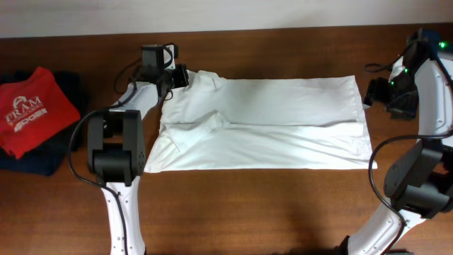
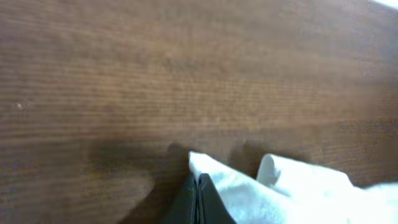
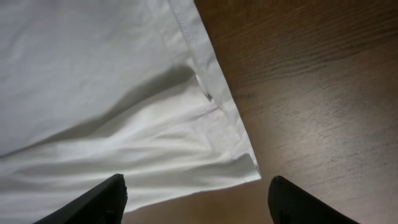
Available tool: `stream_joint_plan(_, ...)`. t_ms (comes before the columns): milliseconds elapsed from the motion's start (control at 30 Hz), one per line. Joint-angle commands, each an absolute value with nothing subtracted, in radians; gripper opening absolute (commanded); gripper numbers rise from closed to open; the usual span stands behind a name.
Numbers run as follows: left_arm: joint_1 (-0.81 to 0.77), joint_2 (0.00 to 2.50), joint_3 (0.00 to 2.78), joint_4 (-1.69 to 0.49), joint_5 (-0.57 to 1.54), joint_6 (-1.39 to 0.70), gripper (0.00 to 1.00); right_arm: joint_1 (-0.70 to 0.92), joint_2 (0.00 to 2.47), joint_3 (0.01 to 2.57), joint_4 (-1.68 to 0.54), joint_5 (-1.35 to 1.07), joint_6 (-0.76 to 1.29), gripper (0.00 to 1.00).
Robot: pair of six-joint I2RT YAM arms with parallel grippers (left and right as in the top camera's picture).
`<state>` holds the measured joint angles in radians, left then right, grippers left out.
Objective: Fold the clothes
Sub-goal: 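Grasp the top corners with both grippers and fold them downward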
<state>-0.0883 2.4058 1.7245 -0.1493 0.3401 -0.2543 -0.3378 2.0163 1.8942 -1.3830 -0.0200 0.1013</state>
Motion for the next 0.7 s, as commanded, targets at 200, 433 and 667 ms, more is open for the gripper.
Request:
stream_joint_plan(200, -0.031, 2.332, 1.931, -0.48, 0.352, -0.253, 0.01, -0.34, 2.043, 1.912, -1.065, -0.036, 0.074, 0.82)
stream_joint_plan(433, -0.05, 2.303, 1.931, -0.607, 0.352, -0.253, 0.0, -0.34, 2.216, 1.912, -0.741, -0.179, 0.075, 0.82)
stream_joint_plan(667, -0.079, 2.303, 1.931, -0.653, 0.352, -0.253, 0.0, -0.294, 2.357, 1.912, -0.63, -0.191, 0.083, 0.75)
